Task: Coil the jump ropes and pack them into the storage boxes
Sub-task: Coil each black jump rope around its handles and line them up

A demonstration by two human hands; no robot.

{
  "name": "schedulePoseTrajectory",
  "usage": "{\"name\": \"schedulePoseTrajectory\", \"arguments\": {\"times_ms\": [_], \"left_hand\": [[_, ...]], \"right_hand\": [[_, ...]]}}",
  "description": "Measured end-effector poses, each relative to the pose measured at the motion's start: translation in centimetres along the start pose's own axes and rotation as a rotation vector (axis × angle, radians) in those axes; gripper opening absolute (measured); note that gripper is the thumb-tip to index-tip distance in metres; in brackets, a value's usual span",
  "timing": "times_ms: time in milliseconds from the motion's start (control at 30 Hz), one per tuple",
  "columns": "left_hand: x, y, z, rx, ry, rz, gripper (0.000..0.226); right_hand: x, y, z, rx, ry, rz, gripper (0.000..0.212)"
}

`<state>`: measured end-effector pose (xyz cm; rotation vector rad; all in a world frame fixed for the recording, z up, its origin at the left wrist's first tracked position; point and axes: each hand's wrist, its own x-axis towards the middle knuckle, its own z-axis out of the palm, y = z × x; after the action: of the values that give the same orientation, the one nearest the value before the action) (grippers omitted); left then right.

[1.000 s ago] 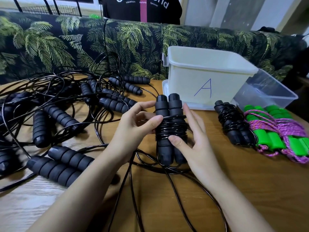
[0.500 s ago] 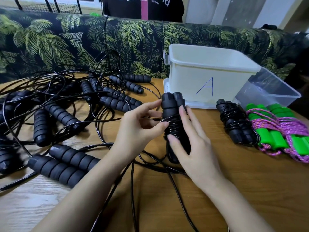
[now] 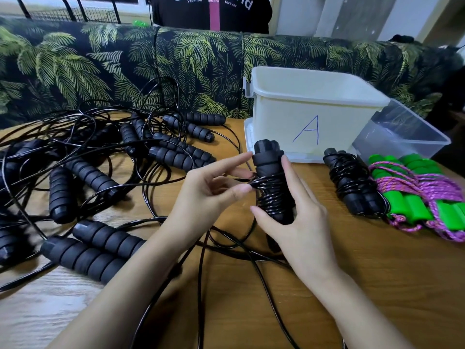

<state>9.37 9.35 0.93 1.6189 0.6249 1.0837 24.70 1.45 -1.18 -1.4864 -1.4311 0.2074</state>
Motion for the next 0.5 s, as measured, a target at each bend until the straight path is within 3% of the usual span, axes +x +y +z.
{"name": "schedulePoseTrajectory", "arguments": {"times_ms": [133, 233, 333, 500], "left_hand": [[0.3, 0.1, -0.4, -0.051, 0.059, -0.064, 0.055], [0.4, 0.2, -0.6, -0.18, -0.033, -0.18, 0.065], [0.3, 0.3, -0.6, -0.235, -0.113, -0.219, 0.058], [0.1, 0.7, -0.2, -0.3, -0.077, -0.23, 0.047]], "right_hand": [[0.0, -1.0, -0.2, 0.248, -0.045, 0.033, 0.084], [-0.1, -1.4, -0.4, 0.384, -0.087, 0.08, 0.083], [0.0, -1.5, -0.6, 0.454, -0.136, 0.082, 0.078], [0.1, -1.2, -0.6, 0.424, -0.194, 0.032, 0.075]]}}
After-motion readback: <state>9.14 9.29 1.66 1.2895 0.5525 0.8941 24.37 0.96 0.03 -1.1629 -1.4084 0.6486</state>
